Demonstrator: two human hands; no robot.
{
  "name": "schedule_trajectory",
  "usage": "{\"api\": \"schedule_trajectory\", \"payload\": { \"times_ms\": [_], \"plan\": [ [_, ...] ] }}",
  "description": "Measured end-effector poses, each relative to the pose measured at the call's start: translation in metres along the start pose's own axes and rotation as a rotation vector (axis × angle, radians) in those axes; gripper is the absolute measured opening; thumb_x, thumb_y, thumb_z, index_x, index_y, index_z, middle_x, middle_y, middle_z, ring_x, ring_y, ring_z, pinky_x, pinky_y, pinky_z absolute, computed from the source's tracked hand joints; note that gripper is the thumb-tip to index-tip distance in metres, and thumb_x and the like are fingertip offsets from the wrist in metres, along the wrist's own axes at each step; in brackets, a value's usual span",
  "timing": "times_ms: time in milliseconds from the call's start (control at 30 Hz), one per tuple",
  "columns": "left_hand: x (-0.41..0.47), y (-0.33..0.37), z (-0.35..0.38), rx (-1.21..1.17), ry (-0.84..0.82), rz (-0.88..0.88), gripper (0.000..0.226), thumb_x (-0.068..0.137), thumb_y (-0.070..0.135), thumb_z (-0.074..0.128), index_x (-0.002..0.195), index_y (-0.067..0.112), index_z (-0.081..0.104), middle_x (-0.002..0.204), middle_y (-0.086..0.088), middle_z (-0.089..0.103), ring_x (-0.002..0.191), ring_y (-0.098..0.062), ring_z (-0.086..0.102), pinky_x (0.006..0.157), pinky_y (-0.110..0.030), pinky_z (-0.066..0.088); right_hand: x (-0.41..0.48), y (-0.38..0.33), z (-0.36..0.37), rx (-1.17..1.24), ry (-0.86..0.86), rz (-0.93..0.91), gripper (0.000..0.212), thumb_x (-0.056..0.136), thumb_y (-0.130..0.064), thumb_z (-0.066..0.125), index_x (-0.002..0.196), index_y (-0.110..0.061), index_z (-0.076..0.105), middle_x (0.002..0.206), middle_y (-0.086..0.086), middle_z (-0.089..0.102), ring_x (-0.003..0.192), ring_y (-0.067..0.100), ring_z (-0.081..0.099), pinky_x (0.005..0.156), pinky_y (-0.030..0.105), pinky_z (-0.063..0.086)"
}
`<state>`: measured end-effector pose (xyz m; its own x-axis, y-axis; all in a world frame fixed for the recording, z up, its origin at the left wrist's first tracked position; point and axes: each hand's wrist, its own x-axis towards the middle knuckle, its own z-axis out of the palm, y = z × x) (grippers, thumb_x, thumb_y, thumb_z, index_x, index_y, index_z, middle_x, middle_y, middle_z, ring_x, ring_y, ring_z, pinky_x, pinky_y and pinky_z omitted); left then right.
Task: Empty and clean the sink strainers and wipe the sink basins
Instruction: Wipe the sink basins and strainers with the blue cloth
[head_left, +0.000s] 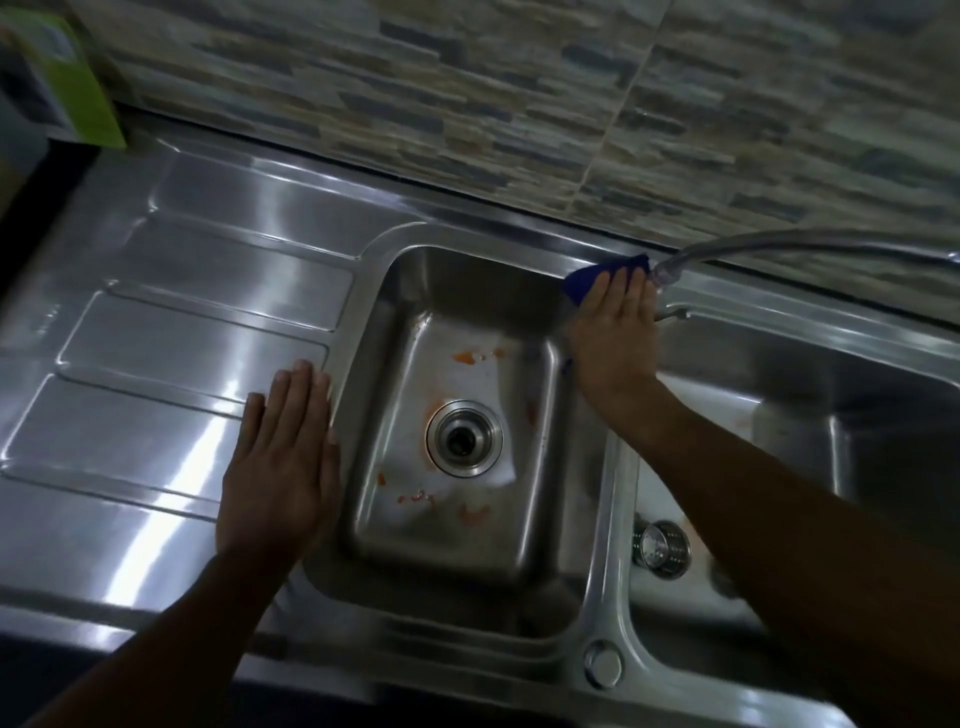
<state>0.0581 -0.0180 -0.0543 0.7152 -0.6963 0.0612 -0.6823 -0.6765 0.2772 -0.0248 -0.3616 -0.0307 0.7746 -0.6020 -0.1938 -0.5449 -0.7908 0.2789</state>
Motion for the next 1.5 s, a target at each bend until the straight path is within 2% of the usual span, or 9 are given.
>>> {"api": "schedule_trajectory", "payload": {
  "times_ms": [200,367,533,733,833,933,1033,1300,1500],
  "plan": [
    [0.001,0.0,-0.003,0.006,-0.04,-0.029,0.062,0.103,0.036,0.023,0.156,0.004,0.027,0.166,-0.014,0.02,0.156,-0.028,0.014,0.126,-0.052,0.017,0.004,-0.017,-0.011,-0.054,-0.084,0.026,0.065,0.101,-0.008,0.048,0.149,0.02,0.015,0.153,0.046,0.022,0.146,0.059,0.02,0.121,0.066,0.016],
    [0.0,-0.003,-0.001,-0.072,-0.032,-0.019,0.063,0.102,0.038,0.027,0.156,0.006,0.026,0.166,-0.012,0.019,0.156,-0.025,0.012,0.127,-0.048,0.015,0.022,-0.031,-0.021,0.273,0.032,0.126,0.073,0.091,-0.006,0.057,0.152,0.013,0.021,0.158,0.035,0.024,0.151,0.049,0.016,0.125,0.057,0.009],
    [-0.008,-0.018,-0.009,-0.236,-0.064,0.029,0.06,0.103,0.035,0.029,0.157,0.009,0.026,0.167,-0.008,0.019,0.157,-0.018,0.011,0.128,-0.046,0.015,0.03,-0.088,-0.04,0.63,0.128,-0.121,0.073,0.089,0.007,0.053,0.156,0.002,0.024,0.165,0.02,0.019,0.156,0.037,0.009,0.128,0.049,0.013],
    [-0.076,-0.04,-0.027,0.029,-0.028,-0.163,0.059,0.104,0.035,0.024,0.157,0.01,0.026,0.167,-0.009,0.018,0.157,-0.024,0.013,0.126,-0.047,0.017,0.017,-0.174,-0.071,0.807,0.039,-0.426,0.052,0.089,0.007,0.054,0.14,-0.002,0.049,0.152,0.016,0.043,0.148,0.036,0.028,0.122,0.049,0.029],
    [-0.094,-0.041,-0.034,0.058,-0.014,-0.348,0.06,0.103,0.034,0.023,0.157,0.008,0.026,0.166,-0.013,0.02,0.156,-0.027,0.015,0.124,-0.05,0.019,-0.053,-0.177,-0.054,0.862,0.171,-0.538,0.056,0.087,0.013,0.056,0.142,0.007,0.05,0.153,0.022,0.044,0.15,0.041,0.028,0.126,0.052,0.02],
    [-0.101,-0.039,-0.038,-0.012,-0.018,-0.409,0.064,0.098,0.031,0.025,0.155,0.004,0.028,0.165,-0.017,0.022,0.155,-0.029,0.018,0.125,-0.05,0.02,-0.148,-0.182,-0.027,0.897,0.303,-0.774,0.045,0.082,0.019,0.056,0.127,0.016,0.06,0.137,0.03,0.058,0.135,0.054,0.045,0.114,0.063,0.035],
    [-0.1,-0.043,-0.041,-0.087,-0.019,-0.376,0.067,0.093,0.03,0.025,0.154,0.002,0.032,0.163,-0.019,0.025,0.153,-0.032,0.022,0.126,-0.049,0.019,-0.211,-0.189,-0.009,0.913,0.114,-0.93,0.043,0.09,0.011,0.049,0.132,0.009,0.06,0.144,0.023,0.055,0.143,0.046,0.039,0.119,0.06,0.03],
    [-0.096,-0.033,-0.048,-0.055,-0.052,-0.312,0.061,0.096,0.021,0.028,0.152,-0.003,0.031,0.162,-0.025,0.024,0.153,-0.037,0.021,0.127,-0.05,0.014,-0.254,-0.122,-0.003,1.042,-0.234,-0.833,0.045,0.084,0.02,0.06,0.127,0.007,0.064,0.141,0.024,0.058,0.142,0.046,0.04,0.125,0.044,0.024],
    [-0.075,-0.012,-0.041,0.013,-0.172,-0.022,0.068,0.094,0.032,0.017,0.155,0.003,0.029,0.165,-0.015,0.02,0.155,-0.031,0.015,0.127,-0.049,0.011,-0.277,-0.01,0.005,0.855,0.081,-0.829,0.035,0.078,0.002,0.052,0.098,-0.003,0.081,0.108,0.007,0.078,0.115,0.036,0.068,0.1,0.046,0.054]
  ]
}}
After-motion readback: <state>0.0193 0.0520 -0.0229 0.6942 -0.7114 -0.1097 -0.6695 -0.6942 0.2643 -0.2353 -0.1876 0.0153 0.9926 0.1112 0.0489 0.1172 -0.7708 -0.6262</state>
